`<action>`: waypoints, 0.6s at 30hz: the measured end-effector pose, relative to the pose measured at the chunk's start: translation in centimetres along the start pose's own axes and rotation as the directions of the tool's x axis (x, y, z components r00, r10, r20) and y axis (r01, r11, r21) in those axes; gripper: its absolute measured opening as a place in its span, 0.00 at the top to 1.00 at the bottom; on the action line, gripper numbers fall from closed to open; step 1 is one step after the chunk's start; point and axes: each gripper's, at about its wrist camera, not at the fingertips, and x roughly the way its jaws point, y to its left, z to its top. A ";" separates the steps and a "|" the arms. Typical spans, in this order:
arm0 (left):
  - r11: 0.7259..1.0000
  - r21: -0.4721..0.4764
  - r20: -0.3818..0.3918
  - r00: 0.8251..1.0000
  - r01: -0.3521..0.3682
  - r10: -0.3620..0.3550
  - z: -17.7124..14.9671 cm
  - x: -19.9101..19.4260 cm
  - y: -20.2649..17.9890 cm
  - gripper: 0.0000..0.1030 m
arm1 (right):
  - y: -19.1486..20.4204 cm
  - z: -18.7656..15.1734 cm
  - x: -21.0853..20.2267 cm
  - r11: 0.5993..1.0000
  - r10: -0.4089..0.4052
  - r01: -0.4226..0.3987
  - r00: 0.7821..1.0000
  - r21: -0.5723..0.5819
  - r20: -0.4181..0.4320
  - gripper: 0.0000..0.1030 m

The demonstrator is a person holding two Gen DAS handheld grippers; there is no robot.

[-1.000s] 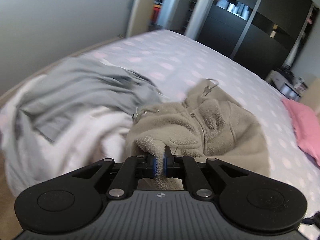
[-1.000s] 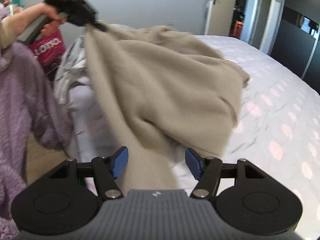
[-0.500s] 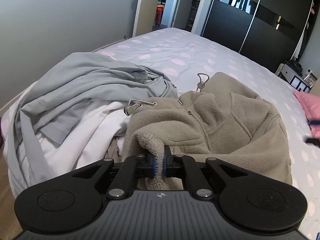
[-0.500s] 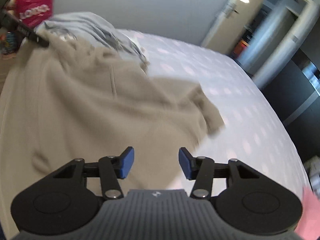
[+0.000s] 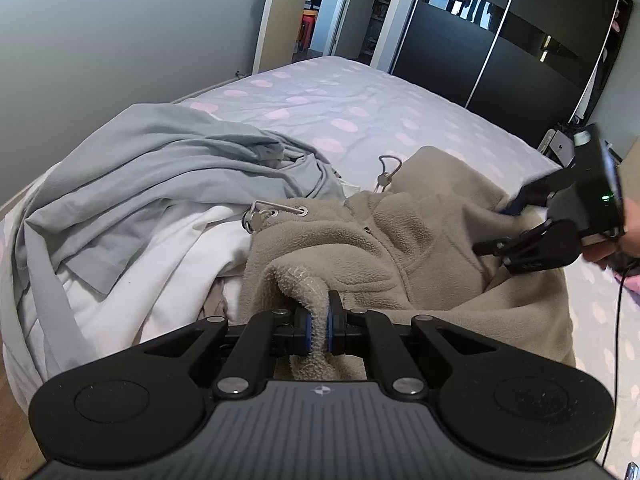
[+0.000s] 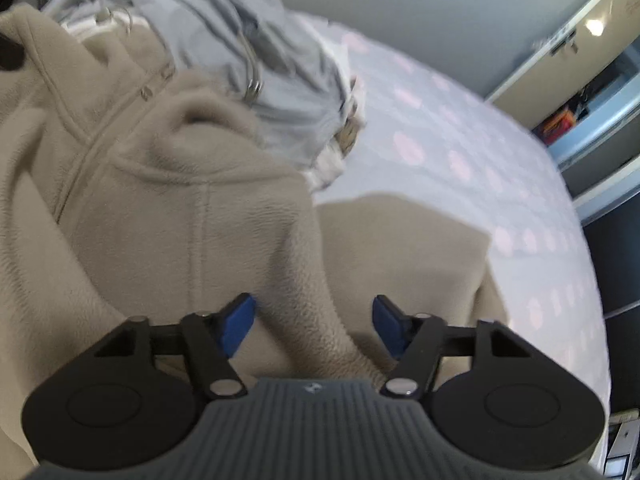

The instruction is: Fold clothes

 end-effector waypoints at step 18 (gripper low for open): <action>0.973 0.183 0.269 0.945 0.142 -0.188 5.6 -11.5 -9.8 0.95 | 1.1 -4.5 -18.8 0.844 -0.505 0.460 0.855 0.276 0.119 0.94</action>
